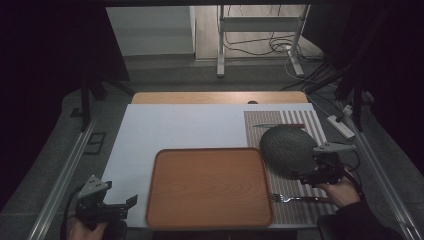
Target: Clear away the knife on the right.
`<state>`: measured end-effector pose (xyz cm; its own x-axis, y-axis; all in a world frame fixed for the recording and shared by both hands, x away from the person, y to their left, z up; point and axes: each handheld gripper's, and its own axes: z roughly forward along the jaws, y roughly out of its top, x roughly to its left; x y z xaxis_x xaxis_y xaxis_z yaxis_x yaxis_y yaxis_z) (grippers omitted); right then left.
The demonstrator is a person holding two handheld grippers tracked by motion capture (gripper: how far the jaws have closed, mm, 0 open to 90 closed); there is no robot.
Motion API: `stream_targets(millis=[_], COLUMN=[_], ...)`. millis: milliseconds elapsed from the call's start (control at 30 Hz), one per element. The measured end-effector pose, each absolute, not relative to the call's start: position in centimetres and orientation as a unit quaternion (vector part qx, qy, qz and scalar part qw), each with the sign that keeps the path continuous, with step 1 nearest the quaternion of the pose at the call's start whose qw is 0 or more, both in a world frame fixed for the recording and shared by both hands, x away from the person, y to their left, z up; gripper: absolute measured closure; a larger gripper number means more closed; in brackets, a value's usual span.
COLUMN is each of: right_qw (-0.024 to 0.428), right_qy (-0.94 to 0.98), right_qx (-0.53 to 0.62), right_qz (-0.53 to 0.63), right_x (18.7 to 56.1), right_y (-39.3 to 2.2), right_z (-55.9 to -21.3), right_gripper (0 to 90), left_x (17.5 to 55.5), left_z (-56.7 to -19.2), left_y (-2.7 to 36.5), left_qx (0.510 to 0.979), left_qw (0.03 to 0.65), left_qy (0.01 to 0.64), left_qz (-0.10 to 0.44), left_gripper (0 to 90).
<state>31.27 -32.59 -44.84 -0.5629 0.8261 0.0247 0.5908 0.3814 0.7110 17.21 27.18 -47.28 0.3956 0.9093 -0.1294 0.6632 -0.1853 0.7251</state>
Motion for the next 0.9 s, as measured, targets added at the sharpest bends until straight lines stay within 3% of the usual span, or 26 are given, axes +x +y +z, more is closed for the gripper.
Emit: stream_targets(millis=[900], right_qw=[0.174], right_qy=[0.817], right_qx=[0.443], right_qz=[0.325], right_x=[37.1], right_y=[-32.7], right_z=[-45.6], right_gripper=[0.0], left_x=[17.3], left_z=[-47.3], left_y=[27.2], left_qx=[0.751], left_qw=[0.364], left_qy=[0.525], left_qz=[0.166], left_gripper=[0.6])
